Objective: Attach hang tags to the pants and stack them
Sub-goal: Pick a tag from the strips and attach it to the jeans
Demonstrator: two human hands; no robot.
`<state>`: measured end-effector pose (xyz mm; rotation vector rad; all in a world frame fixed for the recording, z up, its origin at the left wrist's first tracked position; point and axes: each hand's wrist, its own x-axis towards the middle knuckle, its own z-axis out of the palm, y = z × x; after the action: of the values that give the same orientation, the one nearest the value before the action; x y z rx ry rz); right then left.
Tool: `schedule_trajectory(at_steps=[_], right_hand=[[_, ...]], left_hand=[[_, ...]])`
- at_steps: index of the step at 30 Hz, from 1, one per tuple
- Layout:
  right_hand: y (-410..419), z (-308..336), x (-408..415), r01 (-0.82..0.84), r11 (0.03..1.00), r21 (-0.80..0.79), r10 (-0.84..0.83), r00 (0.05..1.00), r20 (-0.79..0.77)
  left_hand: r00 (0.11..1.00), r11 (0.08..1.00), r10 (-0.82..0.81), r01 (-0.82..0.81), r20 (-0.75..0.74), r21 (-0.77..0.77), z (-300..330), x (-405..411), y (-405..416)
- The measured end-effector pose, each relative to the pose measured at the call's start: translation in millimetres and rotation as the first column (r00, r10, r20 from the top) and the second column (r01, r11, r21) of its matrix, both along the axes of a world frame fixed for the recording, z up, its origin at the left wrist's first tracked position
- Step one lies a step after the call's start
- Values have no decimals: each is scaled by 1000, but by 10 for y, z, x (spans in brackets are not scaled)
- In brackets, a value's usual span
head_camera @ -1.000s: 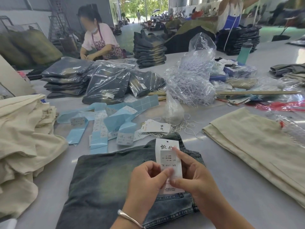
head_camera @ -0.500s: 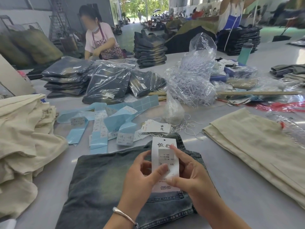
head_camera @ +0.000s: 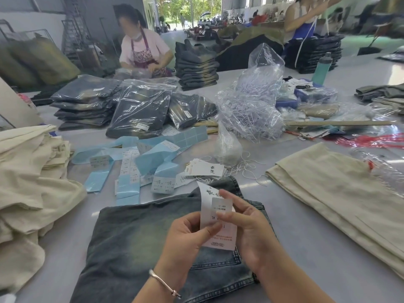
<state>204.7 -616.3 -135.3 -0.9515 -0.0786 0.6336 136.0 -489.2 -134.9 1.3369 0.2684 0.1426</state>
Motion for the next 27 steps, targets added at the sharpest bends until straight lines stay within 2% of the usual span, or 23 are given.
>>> schedule_trajectory(at_steps=[6,11,15,20,23,27], right_hand=[[31,38,98,68,997,-42,-66,997,45],[24,114,123,168,984,-51,-163,982,101],[85,63,28,221,964,-148,-176,947,268],[163,-99,15,283,926,-250,-163,897,411],[185,-187,88,330,881,-340,-164,886,434],[226,-345,216,378,798,-469,-185,895,407]], left_hand=[[1000,1000,12,-12,29,-1,-6,6,-45],[998,998,-60,59,25,5,-30,-35,-22],[999,999,-45,46,-24,22,-49,-13,-39],[1000,1000,-4,4,3,14,-122,106,-61],[999,999,52,-52,-5,16,-217,165,-86],[957,959,272,-262,-101,106,-405,283,-240]])
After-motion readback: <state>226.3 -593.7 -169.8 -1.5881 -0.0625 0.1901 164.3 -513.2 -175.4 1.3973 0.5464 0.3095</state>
